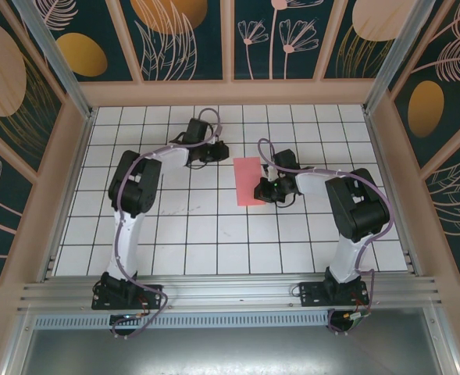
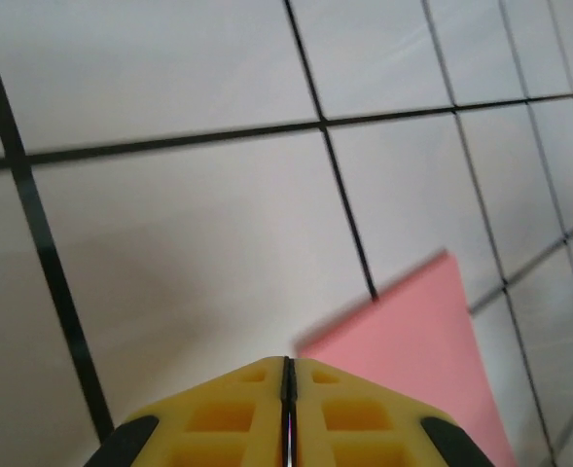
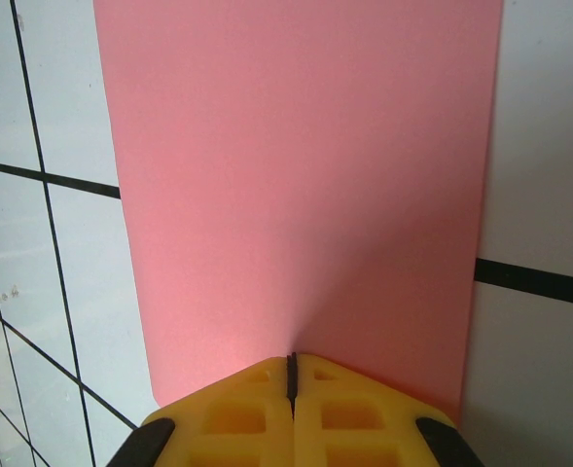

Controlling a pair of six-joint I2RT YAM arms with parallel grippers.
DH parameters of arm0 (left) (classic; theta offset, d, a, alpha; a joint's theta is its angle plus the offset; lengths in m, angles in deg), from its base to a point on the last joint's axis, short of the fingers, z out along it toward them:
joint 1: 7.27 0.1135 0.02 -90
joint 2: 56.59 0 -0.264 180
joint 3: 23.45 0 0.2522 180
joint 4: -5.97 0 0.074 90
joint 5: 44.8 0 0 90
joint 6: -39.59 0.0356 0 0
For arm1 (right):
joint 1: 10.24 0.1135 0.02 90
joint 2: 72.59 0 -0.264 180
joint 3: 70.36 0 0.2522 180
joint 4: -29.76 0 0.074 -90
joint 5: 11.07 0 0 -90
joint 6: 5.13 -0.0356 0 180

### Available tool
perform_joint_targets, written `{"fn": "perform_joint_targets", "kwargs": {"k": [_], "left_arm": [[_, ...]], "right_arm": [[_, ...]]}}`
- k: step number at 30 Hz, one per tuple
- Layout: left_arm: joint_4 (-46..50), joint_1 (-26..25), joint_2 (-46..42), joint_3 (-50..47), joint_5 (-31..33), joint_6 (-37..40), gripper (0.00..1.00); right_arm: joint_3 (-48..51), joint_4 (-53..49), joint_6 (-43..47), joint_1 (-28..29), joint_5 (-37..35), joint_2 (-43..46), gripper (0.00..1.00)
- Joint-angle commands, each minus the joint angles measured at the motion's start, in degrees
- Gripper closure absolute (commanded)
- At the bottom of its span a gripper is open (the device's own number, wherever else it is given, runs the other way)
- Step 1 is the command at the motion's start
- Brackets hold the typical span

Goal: Fold a paper plane with a square sheet of paper (fold left side to right side)
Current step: First fold the square sheet of paper in half at the center of the table.

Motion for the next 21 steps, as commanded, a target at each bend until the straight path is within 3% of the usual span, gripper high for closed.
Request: {"fn": "perform_joint_targets", "kwargs": {"k": [1, 5, 13, 21], "left_arm": [[-9.2, -1.1, -6.0, -7.2, -4.8, -3.5, 0.90], [-12.8, -4.2, -6.8, -12.2, -7.1, -5.3, 0.90], [-14.7, -7.7, -1.9, -11.5, -8.0, -7.4, 0.91], [-10.7, -7.8, 0.0, -10.3, -3.5, -5.2, 0.91]], "right_arm": [[2.2, -6.5, 0.1, 0.5, -3.2, -4.1, 0.93], [2.1, -6.6, 0.1, 0.6, -3.3, -4.3, 0.93], [2.0, -7.0, 0.2, 0.8, -3.7, -4.3, 0.93], [1.8, -7.5, 0.3, 0.8, -3.9, -4.3, 0.93]]}}
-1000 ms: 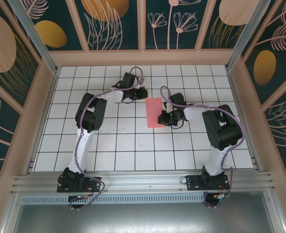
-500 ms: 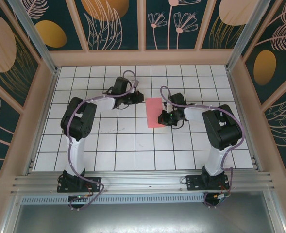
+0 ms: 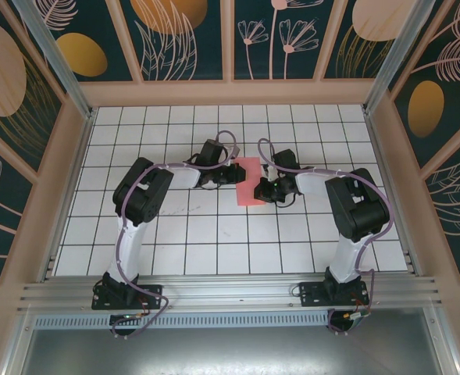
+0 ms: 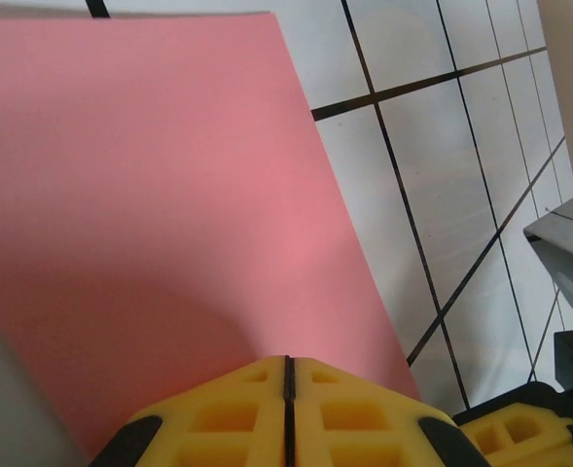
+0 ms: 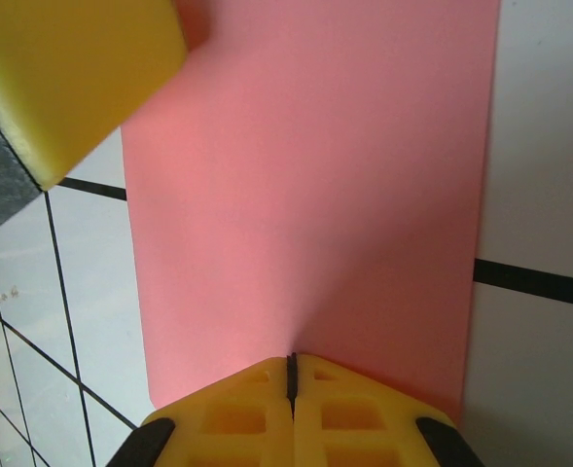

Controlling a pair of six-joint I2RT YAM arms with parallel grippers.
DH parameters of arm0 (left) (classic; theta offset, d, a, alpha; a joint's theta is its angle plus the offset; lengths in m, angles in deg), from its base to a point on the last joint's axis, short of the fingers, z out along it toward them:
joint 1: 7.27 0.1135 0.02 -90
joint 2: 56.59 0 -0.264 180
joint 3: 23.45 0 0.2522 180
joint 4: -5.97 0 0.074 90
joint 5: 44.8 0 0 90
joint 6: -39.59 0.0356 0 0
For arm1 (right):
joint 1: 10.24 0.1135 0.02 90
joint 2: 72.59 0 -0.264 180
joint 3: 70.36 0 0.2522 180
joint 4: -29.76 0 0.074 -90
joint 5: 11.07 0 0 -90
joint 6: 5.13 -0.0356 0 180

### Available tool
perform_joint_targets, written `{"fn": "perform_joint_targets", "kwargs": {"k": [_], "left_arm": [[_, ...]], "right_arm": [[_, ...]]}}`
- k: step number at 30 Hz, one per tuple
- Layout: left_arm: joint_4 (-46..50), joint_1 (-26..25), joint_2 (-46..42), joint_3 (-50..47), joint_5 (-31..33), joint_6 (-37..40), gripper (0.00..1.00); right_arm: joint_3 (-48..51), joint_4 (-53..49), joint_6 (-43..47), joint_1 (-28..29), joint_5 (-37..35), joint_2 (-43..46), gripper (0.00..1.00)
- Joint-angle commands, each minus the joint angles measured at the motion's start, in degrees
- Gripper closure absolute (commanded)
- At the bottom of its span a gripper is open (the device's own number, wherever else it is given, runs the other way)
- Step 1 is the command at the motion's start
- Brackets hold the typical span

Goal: Fold a paper plane with a square sheet of paper (fold left side to right side)
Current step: First fold the square sheet of paper in half at the center of the table.

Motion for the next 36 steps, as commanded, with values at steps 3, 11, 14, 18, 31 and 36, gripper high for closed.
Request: {"fn": "perform_joint_targets", "kwargs": {"k": [3, 11, 14, 18, 31, 36], "left_arm": [[2.4, 0.4, 1.7, 1.5, 3.8, 1.3, 0.91], [6.0, 1.2, 2.6, 3.9, 9.0, 3.2, 0.91], [6.2, 2.5, 2.7, 4.6, 9.7, 3.3, 0.90], [6.4, 4.5, 2.9, 5.3, 10.0, 3.3, 0.90], [7.7, 5.6, -5.0, 4.8, 8.2, 5.3, 0.87], [3.9, 5.0, -12.2, -4.1, 6.0, 2.4, 0.87]], "right_arm": [[1.9, -7.6, 0.4, 0.8, -4.1, -4.2, 0.93], [2.3, -7.9, 0.8, 0.8, -4.3, -4.2, 0.93], [2.5, -7.9, 1.0, 0.7, -4.2, -4.1, 0.93], [2.8, -7.8, 0.9, 0.8, -3.9, -4.0, 0.93], [0.3, 0.4, -1.4, 1.0, 2.0, 1.3, 0.84], [-0.5, 3.0, -2.4, 0.7, 0.5, 6.6, 0.67]]}}
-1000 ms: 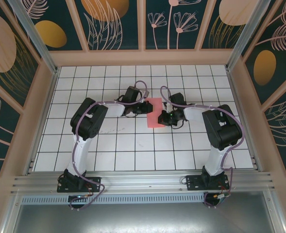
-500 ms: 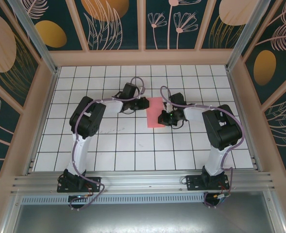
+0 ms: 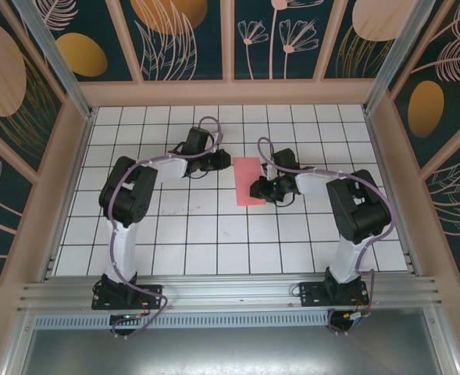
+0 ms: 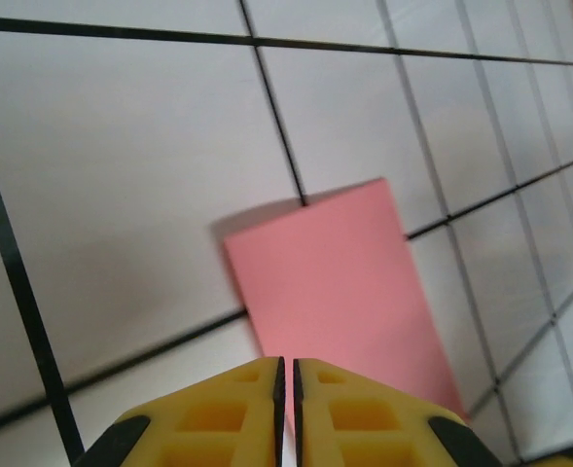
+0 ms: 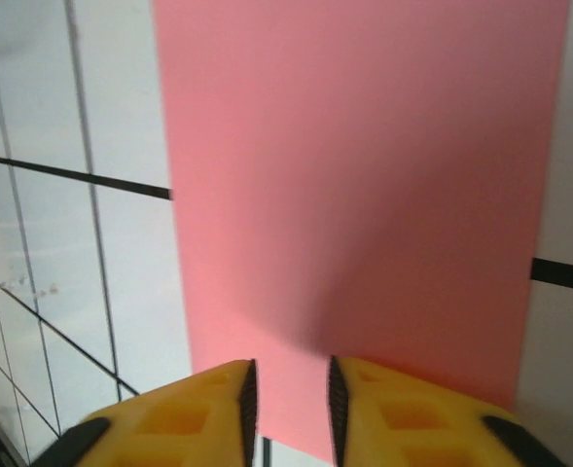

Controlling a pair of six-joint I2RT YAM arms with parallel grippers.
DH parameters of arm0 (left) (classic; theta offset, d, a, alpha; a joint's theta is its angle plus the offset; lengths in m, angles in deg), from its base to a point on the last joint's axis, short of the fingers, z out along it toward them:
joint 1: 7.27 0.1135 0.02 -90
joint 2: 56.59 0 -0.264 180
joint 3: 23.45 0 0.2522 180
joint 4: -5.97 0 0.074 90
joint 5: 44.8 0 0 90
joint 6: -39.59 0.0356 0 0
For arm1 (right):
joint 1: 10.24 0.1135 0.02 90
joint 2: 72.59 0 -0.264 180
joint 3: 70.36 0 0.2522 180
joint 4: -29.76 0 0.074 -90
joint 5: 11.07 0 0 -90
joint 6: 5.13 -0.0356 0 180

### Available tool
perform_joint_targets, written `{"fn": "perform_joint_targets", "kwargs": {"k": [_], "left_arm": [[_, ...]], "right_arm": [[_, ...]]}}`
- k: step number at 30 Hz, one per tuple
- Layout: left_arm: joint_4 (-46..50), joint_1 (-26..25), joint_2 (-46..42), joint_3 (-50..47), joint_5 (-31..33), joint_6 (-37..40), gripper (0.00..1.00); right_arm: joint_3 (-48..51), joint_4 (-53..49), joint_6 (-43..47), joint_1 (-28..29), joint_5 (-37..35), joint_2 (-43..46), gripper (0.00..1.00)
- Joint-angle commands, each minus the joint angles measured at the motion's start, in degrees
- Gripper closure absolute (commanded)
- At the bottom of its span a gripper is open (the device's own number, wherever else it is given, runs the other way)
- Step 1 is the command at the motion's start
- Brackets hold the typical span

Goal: Fold a paper plane with a square sheet of paper (fold left side to right side)
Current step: First fold the square sheet of paper in half at the center of the table, then fold the triangle a second time at the center of the table.

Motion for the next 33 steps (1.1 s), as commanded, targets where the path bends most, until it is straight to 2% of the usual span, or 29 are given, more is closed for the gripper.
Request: {"fn": "perform_joint_targets", "kwargs": {"k": [1, 6, 11, 16, 21, 33], "left_arm": [[-3.0, -0.6, -5.8, -5.2, -1.9, -1.9, 0.86], [-3.7, -3.0, -6.8, -8.4, -4.5, -5.5, 0.86], [-2.5, -4.5, -3.0, -4.7, -3.6, -6.7, 0.86], [1.6, -5.4, 1.9, 0.6, -2.3, -6.5, 0.87], [3.5, -5.9, 3.7, 1.6, -0.6, -6.2, 0.88], [6.0, -5.9, 5.2, 1.5, 1.9, -5.1, 0.88]], "right_arm": [[-0.6, 1.5, -0.6, -0.1, -1.7, 5.4, 0.64], [1.3, 2.0, -0.6, -3.2, -4.8, 10.3, 0.50], [4.2, 4.7, -2.5, -6.2, -4.5, 13.3, 0.37], [5.3, 4.1, -2.9, -6.9, -4.8, 13.8, 0.24], [5.5, 3.0, -2.7, -7.4, -4.1, 13.1, 0.15], [1.3, -2.5, -0.9, -7.6, -1.5, 7.6, 0.15]]}}
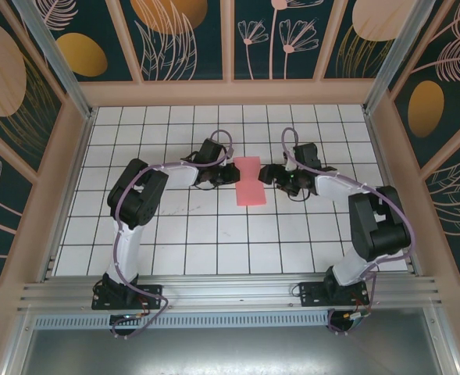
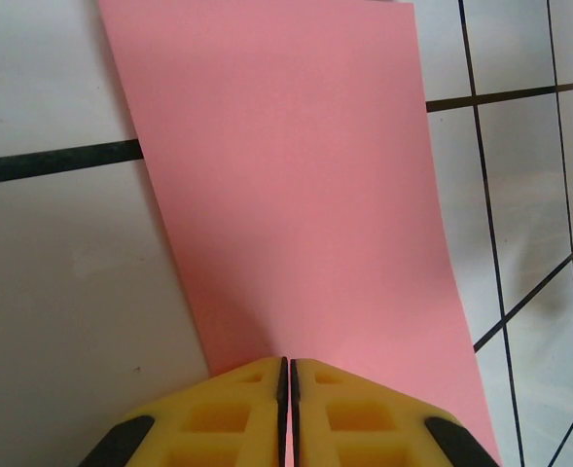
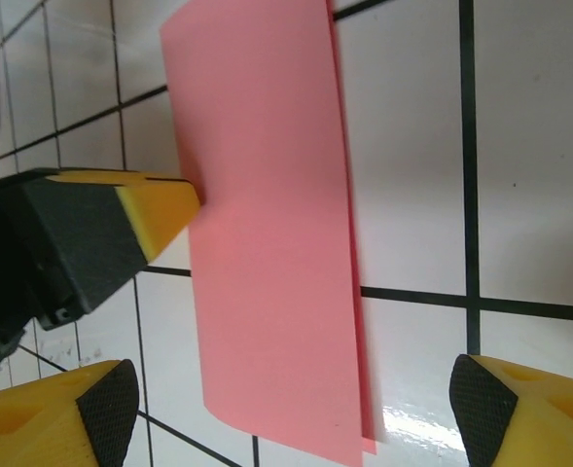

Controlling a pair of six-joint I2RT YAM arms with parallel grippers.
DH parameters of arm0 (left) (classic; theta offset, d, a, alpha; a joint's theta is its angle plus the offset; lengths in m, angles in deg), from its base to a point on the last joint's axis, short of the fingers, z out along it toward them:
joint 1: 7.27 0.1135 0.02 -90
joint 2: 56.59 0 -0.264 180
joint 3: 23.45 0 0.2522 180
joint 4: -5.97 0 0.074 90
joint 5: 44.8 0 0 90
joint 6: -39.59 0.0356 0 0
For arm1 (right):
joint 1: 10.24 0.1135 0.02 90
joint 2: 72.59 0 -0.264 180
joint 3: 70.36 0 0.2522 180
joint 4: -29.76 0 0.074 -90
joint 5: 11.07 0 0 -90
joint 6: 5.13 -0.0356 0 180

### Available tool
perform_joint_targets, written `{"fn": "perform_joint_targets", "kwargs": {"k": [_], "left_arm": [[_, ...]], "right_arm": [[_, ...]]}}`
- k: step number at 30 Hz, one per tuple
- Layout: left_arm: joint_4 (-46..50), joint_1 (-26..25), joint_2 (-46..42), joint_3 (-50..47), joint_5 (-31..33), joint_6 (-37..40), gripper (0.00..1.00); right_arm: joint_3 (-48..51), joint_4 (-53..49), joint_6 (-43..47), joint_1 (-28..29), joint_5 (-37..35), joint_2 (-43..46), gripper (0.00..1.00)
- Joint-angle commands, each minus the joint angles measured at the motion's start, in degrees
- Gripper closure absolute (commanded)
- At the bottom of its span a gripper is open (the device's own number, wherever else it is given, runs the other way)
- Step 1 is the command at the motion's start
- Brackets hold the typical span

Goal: Fold a paper plane with a square sheet of paper (fold left side to right side)
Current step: Fold the triangle a second time at the center of the table.

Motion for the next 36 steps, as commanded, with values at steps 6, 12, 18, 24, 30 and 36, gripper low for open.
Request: {"fn": "perform_joint_targets", "kwargs": {"k": [6, 12, 18, 24, 30, 36], "left_arm": [[2.4, -0.3, 0.5, -0.4, 2.4, 0.9, 0.89], [1.3, -0.4, 0.5, -1.1, 1.9, 0.4, 0.89], [1.1, -0.4, 0.6, -1.1, 1.7, 0.2, 0.89], [0.8, -0.5, 0.6, -1.0, 1.6, 0.1, 0.89], [0.2, -0.5, -0.5, -1.2, 1.5, 0.8, 0.88], [-3.3, -0.5, -7.2, -3.3, 3.1, 3.3, 0.75]], "right_arm": [[-6.6, -8.4, 1.0, -0.3, 3.9, -6.4, 0.22], [-8.2, -6.5, -0.7, -0.1, 8.4, -10.5, 0.32], [-9.9, -5.8, -1.1, 0.2, 9.7, -13.3, 0.35], [-10.3, -4.0, -2.3, 0.6, 12.2, -14.8, 0.40], [-11.1, -2.5, -3.1, 0.5, 13.1, -14.7, 0.44], [-11.6, -0.6, -4.0, -0.1, 15.0, -14.7, 0.46]]}}
